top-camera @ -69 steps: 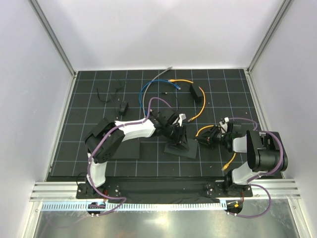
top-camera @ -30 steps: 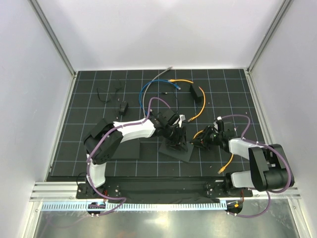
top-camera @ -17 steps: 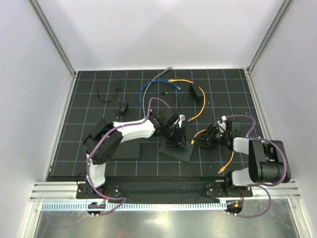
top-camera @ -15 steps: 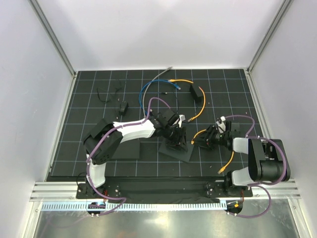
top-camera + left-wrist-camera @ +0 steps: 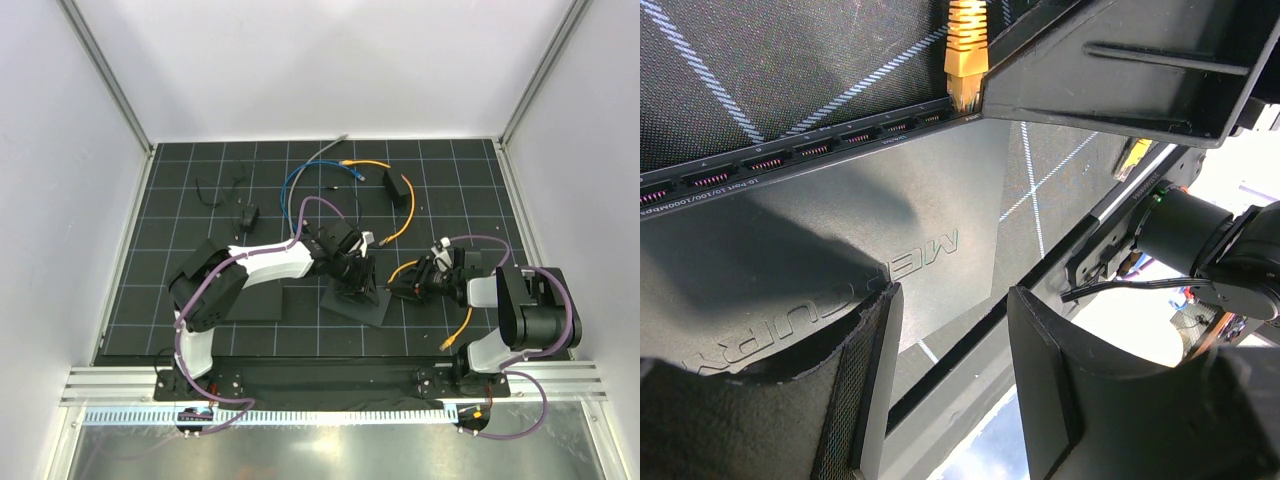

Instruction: Pull the plug from the switch port

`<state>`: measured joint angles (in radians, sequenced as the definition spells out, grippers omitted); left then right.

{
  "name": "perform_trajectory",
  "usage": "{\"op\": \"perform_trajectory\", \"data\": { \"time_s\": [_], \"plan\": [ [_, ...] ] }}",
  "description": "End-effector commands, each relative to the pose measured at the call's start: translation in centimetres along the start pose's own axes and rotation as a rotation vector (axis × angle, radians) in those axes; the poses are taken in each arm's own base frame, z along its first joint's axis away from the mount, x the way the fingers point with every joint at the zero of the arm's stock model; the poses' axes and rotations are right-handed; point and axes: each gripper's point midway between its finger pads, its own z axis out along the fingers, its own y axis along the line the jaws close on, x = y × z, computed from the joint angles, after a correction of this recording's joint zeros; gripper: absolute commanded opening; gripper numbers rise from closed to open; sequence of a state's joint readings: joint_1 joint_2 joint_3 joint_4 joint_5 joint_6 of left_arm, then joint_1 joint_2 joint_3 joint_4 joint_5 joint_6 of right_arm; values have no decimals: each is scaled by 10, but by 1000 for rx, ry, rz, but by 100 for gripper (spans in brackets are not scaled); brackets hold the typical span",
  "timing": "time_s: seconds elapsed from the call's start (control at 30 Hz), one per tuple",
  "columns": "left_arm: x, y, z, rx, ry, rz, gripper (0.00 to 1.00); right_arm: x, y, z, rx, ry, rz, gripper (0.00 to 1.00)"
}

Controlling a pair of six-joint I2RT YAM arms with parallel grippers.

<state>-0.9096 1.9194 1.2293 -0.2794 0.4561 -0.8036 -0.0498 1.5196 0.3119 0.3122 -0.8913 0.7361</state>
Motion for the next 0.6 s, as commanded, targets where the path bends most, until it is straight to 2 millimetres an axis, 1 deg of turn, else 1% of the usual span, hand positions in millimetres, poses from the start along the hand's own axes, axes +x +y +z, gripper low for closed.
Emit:
{"op": "perform_trajectory", "data": {
  "time_s": [0.0, 0.33, 0.53, 0.57],
  "plan": [
    [23, 38, 12, -127, 60, -9, 52, -2, 6, 0, -40, 0, -26, 34],
    [24, 38, 12, -127, 62, -12, 52, 2, 2, 2, -30, 6, -21, 27],
    [26, 40, 13, -130, 68, -16, 52, 0, -3, 6, -14, 5, -15, 13],
    [26, 40, 13, -130, 69, -15, 52, -1, -3, 6, -16, 2, -14, 12]
  ]
}}
